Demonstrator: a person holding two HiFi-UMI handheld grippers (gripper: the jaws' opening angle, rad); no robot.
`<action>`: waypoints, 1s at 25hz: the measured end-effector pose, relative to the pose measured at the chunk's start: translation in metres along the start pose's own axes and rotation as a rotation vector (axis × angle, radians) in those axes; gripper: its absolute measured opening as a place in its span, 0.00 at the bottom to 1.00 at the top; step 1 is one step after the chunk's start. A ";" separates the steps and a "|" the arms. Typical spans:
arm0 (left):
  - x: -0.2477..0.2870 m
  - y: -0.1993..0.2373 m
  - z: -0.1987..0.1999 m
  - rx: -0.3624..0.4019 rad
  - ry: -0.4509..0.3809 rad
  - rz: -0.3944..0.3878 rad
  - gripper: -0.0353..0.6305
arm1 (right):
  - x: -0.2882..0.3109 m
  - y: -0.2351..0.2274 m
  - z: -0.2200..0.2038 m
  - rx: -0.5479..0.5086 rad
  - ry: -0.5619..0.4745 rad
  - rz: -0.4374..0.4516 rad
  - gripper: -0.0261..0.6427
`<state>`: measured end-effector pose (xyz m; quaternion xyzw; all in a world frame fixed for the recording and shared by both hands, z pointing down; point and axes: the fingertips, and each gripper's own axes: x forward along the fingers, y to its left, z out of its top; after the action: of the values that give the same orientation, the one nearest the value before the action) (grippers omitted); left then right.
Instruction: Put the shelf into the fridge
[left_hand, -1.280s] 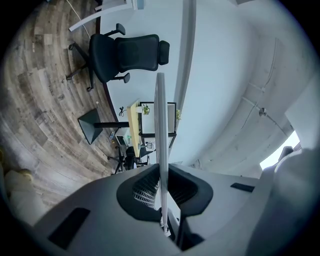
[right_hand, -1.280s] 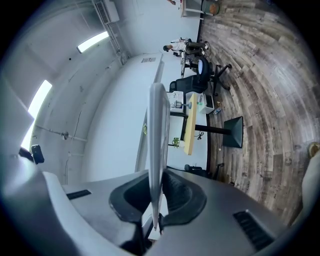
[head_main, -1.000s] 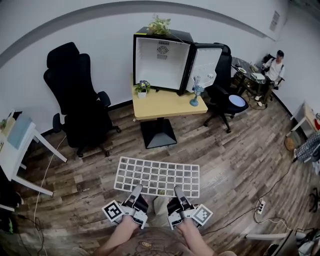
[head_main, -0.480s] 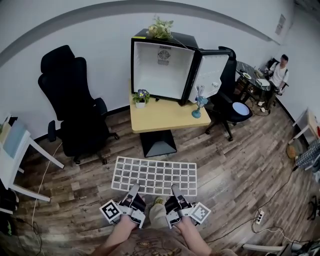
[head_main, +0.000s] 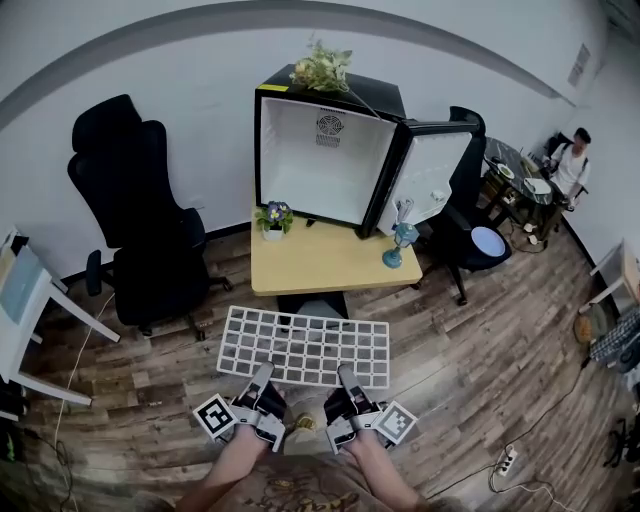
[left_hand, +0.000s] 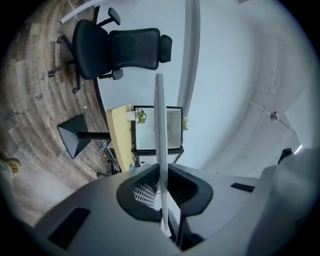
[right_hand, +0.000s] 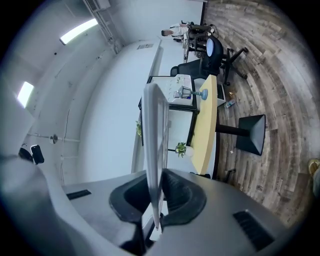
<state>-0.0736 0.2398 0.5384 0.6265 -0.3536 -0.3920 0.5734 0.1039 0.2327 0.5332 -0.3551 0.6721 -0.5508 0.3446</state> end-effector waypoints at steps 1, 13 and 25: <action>0.010 0.000 0.002 0.003 -0.007 -0.001 0.13 | 0.008 -0.001 0.007 0.004 0.008 0.002 0.06; 0.092 0.013 0.022 0.009 -0.074 -0.010 0.13 | 0.077 -0.020 0.068 -0.011 0.081 0.013 0.06; 0.159 0.023 0.063 0.010 -0.063 -0.018 0.13 | 0.147 -0.033 0.100 0.001 0.052 0.032 0.06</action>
<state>-0.0599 0.0676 0.5450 0.6198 -0.3677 -0.4149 0.5555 0.1171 0.0523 0.5395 -0.3296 0.6863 -0.5546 0.3359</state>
